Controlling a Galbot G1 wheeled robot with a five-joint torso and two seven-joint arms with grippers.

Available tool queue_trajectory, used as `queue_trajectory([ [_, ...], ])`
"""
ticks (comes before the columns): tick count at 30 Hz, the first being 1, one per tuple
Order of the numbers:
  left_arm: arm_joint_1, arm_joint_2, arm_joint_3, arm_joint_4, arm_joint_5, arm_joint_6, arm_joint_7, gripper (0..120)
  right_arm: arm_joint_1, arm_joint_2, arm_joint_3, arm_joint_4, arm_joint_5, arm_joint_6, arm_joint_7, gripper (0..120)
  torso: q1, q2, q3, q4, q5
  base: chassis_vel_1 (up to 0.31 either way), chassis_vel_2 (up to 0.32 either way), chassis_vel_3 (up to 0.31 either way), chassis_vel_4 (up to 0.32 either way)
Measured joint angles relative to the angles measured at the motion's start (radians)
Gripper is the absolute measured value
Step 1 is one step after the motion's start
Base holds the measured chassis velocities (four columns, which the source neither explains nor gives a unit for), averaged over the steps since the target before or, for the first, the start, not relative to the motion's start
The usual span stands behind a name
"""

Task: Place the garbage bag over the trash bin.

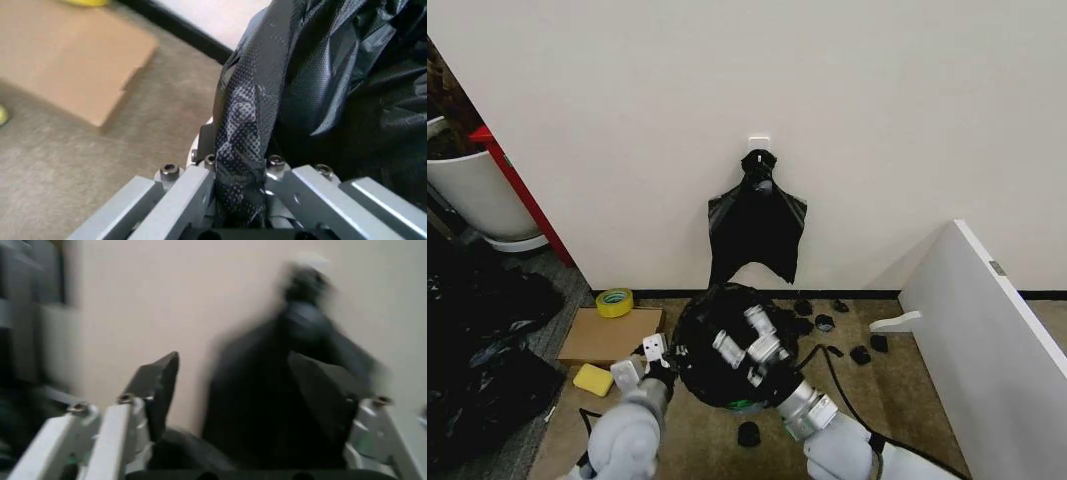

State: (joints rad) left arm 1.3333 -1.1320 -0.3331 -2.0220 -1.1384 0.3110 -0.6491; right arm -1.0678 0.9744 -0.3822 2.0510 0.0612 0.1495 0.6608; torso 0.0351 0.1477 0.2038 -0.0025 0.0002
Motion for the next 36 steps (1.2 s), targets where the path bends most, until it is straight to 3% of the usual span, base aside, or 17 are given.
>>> queue_trajectory([
  [3, -0.009, -0.029, -0.071, 0.011, -0.092, 0.021, -0.013, 0, -0.020, 0.003, -0.001, 0.001, 0.053, -0.111, 0.137, 75, 0.000, 0.000, 0.000, -0.0001, -0.0004, 0.000, 0.000, 0.000, 0.000],
  [5, -0.010, -0.034, -0.086, 0.011, -0.113, 0.027, -0.017, 0, -0.022, 0.004, -0.002, 0.001, 0.068, -0.128, 0.155, 77, 0.000, 0.000, 0.000, -0.0002, -0.0004, 0.000, 0.000, 0.000, 0.000],
  [10, -0.018, -0.059, -0.203, -0.024, -0.294, 0.123, -0.081, 0, -0.025, 0.013, -0.013, -0.043, 0.149, -0.225, 0.214, 98, 0.000, 0.000, 0.000, 0.0001, -0.0003, 0.000, 0.000, 0.000, 0.000],
  [16, -0.012, -0.052, -0.245, -0.070, -0.388, 0.182, -0.122, 0, -0.017, 0.049, -0.031, -0.103, 0.167, -0.229, 0.209, 100, 0.000, 0.000, 0.000, 0.0001, -0.0003, 0.000, 0.000, 0.000, 0.000],
  [27, -0.004, -0.038, -0.253, -0.128, -0.422, 0.192, -0.136, 0, -0.017, 0.059, -0.037, -0.186, 0.092, -0.191, 0.168, 100, 0.000, 0.000, 0.000, 0.0000, -0.0003, 0.000, 0.000, 0.000, 0.000],
  [32, -0.004, -0.038, -0.256, -0.142, -0.434, 0.195, -0.141, 0, -0.011, 0.058, -0.021, -0.263, -0.033, -0.129, 0.146, 100, 0.000, 0.000, 0.000, 0.0000, -0.0001, 0.000, 0.000, 0.000, 0.000],
  [36, -0.010, -0.034, -0.255, -0.126, -0.427, 0.190, -0.141, 0, -0.017, 0.042, -0.017, -0.237, -0.031, -0.136, 0.159, 100, 0.000, 0.000, 0.000, -0.0001, -0.0002, 0.000, 0.000, 0.000, 0.000],
])
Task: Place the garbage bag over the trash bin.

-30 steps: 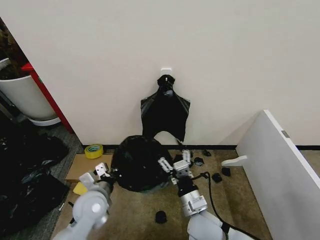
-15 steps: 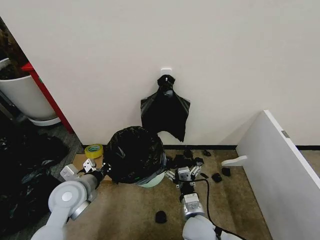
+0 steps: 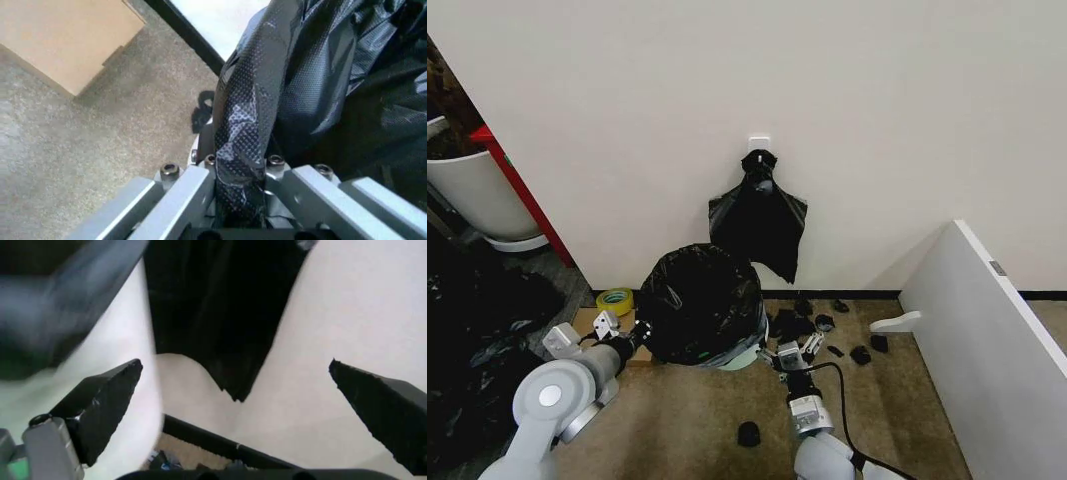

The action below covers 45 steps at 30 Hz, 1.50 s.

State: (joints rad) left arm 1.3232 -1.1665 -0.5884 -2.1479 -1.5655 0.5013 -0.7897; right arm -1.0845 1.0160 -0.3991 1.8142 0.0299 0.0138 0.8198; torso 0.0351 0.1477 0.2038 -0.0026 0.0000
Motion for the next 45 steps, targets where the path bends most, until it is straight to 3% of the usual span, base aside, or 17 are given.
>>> queue_trajectory([
  [6, -0.021, 0.005, -0.001, 0.037, 0.005, -0.005, 0.002, 0, -0.011, -0.028, -0.004, 0.155, 0.295, -0.110, 0.094, 100, 0.000, 0.000, 0.000, 0.0000, 0.0000, 0.000, 0.000, 0.000, 0.000],
  [8, -0.027, 0.004, 0.000, 0.042, 0.005, -0.006, 0.002, 0, -0.023, -0.034, -0.009, 0.208, 0.396, -0.080, 0.096, 100, 0.000, 0.000, 0.000, 0.0001, 0.0000, 0.000, 0.000, 0.000, 0.000],
  [13, -0.033, 0.003, 0.007, 0.044, 0.005, -0.006, 0.004, 0, -0.053, -0.041, -0.033, 0.252, 0.437, 0.009, 0.030, 100, 0.000, 0.000, 0.000, -0.0001, -0.0001, 0.000, 0.000, 0.000, 0.000],
  [18, -0.032, 0.001, 0.008, 0.040, 0.005, -0.006, 0.004, 0, -0.061, -0.020, -0.054, 0.218, 0.397, 0.102, -0.066, 100, 0.000, 0.000, 0.000, 0.0001, 0.0001, 0.000, 0.000, 0.000, 0.000],
  [23, -0.020, 0.002, 0.005, 0.022, 0.004, -0.006, 0.004, 0, -0.039, 0.004, -0.054, 0.151, 0.337, 0.105, -0.078, 100, 0.000, 0.000, 0.000, 0.0001, 0.0000, 0.000, 0.000, 0.000, 0.000],
  [29, -0.003, 0.008, -0.001, -0.022, -0.008, -0.006, 0.001, 0, -0.009, 0.029, -0.040, -0.002, 0.155, 0.080, -0.078, 100, 0.000, 0.000, 0.000, 0.0001, 0.0001, 0.000, 0.000, 0.000, 0.000],
  [33, 0.001, 0.021, -0.008, -0.027, -0.014, -0.005, 0.001, 0, -0.006, 0.013, -0.016, -0.065, 0.010, 0.135, -0.100, 100, 0.000, 0.000, 0.000, 0.0000, 0.0001, 0.000, 0.000, 0.000, 0.000],
  [40, 0.003, 0.033, -0.002, -0.027, -0.006, -0.004, 0.001, 0, -0.007, -0.011, 0.011, -0.044, 0.002, 0.224, -0.105, 100, 0.000, 0.000, 0.000, 0.0002, 0.0000, 0.000, 0.000, 0.000, 0.000],
  [41, 0.003, 0.040, 0.012, -0.026, 0.018, -0.007, 0.008, 0, -0.010, -0.021, 0.022, -0.035, 0.010, 0.288, -0.108, 100, 0.000, 0.000, 0.000, 0.0001, -0.0001, 0.000, 0.000, 0.000, 0.000],
  [45, 0.011, 0.056, 0.042, -0.025, 0.066, -0.017, 0.026, 0, -0.018, -0.027, 0.040, -0.014, 0.046, 0.365, -0.083, 100, 0.000, 0.000, 0.000, 0.0000, 0.0001, 0.000, 0.000, 0.000, 0.000],
])
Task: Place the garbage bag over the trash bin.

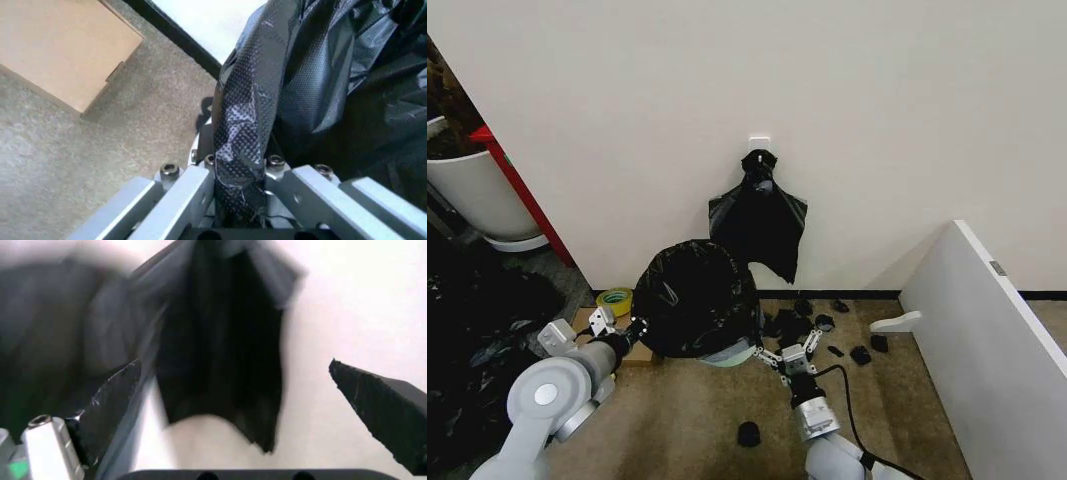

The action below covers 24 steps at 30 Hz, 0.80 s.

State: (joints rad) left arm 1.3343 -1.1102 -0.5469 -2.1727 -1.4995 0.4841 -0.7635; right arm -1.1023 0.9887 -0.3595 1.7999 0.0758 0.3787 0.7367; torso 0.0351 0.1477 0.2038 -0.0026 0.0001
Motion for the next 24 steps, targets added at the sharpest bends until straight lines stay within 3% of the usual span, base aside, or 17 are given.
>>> queue_trajectory([
  [3, 0.008, 0.020, 0.033, 0.000, 0.037, -0.006, 0.014, 0, -0.009, -0.011, 0.012, 0.064, 0.105, 0.026, 0.078, 100, 0.000, 0.000, 0.000, 0.0002, 0.0001, 0.000, 0.000, 0.000, 0.000],
  [5, 0.023, 0.051, 0.089, -0.005, 0.106, -0.021, 0.042, 0, -0.022, -0.034, 0.032, 0.157, 0.256, 0.007, 0.130, 100, 0.000, 0.000, 0.000, -0.0001, -0.0001, 0.000, 0.000, 0.000, 0.000],
  [8, 0.053, 0.083, 0.149, -0.023, 0.224, -0.049, 0.100, 0, -0.010, -0.057, 0.076, 0.185, 0.330, 0.025, 0.087, 100, 0.000, 0.000, 0.000, -0.0001, -0.0003, 0.000, 0.000, 0.000, 0.000],
  [9, 0.067, 0.098, 0.163, -0.036, 0.292, -0.070, 0.136, 0, 0.007, -0.068, 0.105, 0.177, 0.343, 0.054, 0.018, 100, 0.000, 0.000, 0.000, 0.0000, 0.0001, 0.000, 0.000, 0.000, 0.000],
  [10, 0.067, 0.098, 0.163, -0.036, 0.292, -0.070, 0.136, 0, 0.007, -0.068, 0.105, 0.177, 0.343, 0.054, 0.018, 100, 0.000, 0.000, 0.000, 0.0000, 0.0001, 0.000, 0.000, 0.000, 0.000],
  [13, 0.092, 0.148, 0.188, -0.057, 0.439, -0.116, 0.218, 0, 0.042, -0.109, 0.159, 0.151, 0.434, 0.127, -0.214, 100, 0.000, 0.000, 0.000, 0.0005, 0.0003, 0.000, 0.000, 0.000, 0.000],
  [18, 0.113, 0.277, 0.229, -0.021, 0.705, -0.266, 0.420, 0, 0.111, -0.194, 0.232, 0.054, 0.632, 0.224, -0.795, 100, 0.000, 0.000, 0.000, -0.0001, 0.0001, 0.000, 0.000, 0.000, 0.000],
  [19, 0.113, 0.277, 0.229, -0.021, 0.705, -0.266, 0.420, 0, 0.111, -0.194, 0.232, 0.054, 0.632, 0.224, -0.795, 100, 0.000, 0.000, 0.000, -0.0001, 0.0001, 0.000, 0.000, 0.000, 0.000],
  [22, 0.113, 0.355, 0.245, 0.019, 0.833, -0.362, 0.570, 0, 0.185, -0.205, 0.253, -0.032, 0.688, 0.249, -1.076, 100, 0.000, 0.000, 0.000, 0.0002, -0.0001, 0.000, 0.000, 0.000, 0.000],
  [24, 0.113, 0.392, 0.245, 0.042, 0.892, -0.408, 0.657, 0, 0.230, -0.206, 0.254, -0.073, 0.694, 0.250, -1.171, 100, 0.000, 0.000, 0.000, 0.0001, 0.0000, 0.000, 0.000, 0.000, 0.000],
])
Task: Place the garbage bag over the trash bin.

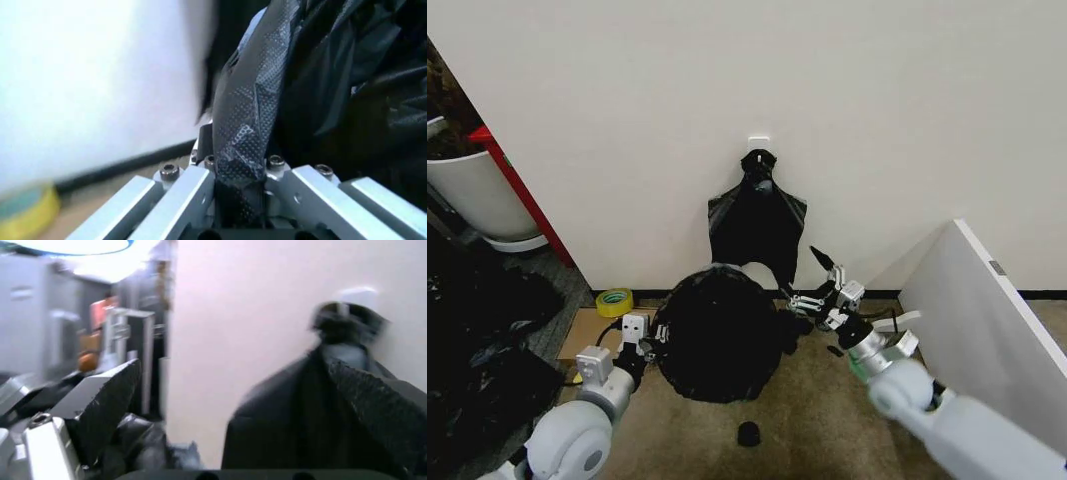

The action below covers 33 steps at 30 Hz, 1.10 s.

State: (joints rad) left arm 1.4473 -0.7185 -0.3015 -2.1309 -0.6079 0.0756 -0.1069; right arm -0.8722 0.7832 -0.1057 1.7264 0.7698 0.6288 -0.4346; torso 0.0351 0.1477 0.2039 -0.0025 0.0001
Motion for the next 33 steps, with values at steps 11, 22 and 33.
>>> queue_trajectory([
  [11, -0.007, 0.055, -0.020, 0.088, 0.273, -0.225, 0.251, 0, 0.084, 0.031, -0.052, -0.105, -0.084, -0.004, -0.146, 100, 0.000, 0.000, 0.000, -0.0001, -0.0001, 0.000, 0.000, 0.000, 0.000],
  [22, -0.006, 0.052, -0.033, 0.108, 0.348, -0.298, 0.337, 0, 0.107, 0.073, -0.077, -0.214, -0.206, 0.030, -0.150, 100, 0.000, 0.000, 0.000, 0.0000, -0.0001, 0.000, 0.000, 0.000, 0.000],
  [33, -0.015, 0.049, -0.034, 0.124, 0.337, -0.300, 0.335, 0, 0.127, 0.078, -0.077, -0.217, -0.126, 0.037, -0.190, 100, 0.000, 0.000, 0.000, 0.0000, -0.0002, 0.000, 0.000, 0.000, 0.000],
])
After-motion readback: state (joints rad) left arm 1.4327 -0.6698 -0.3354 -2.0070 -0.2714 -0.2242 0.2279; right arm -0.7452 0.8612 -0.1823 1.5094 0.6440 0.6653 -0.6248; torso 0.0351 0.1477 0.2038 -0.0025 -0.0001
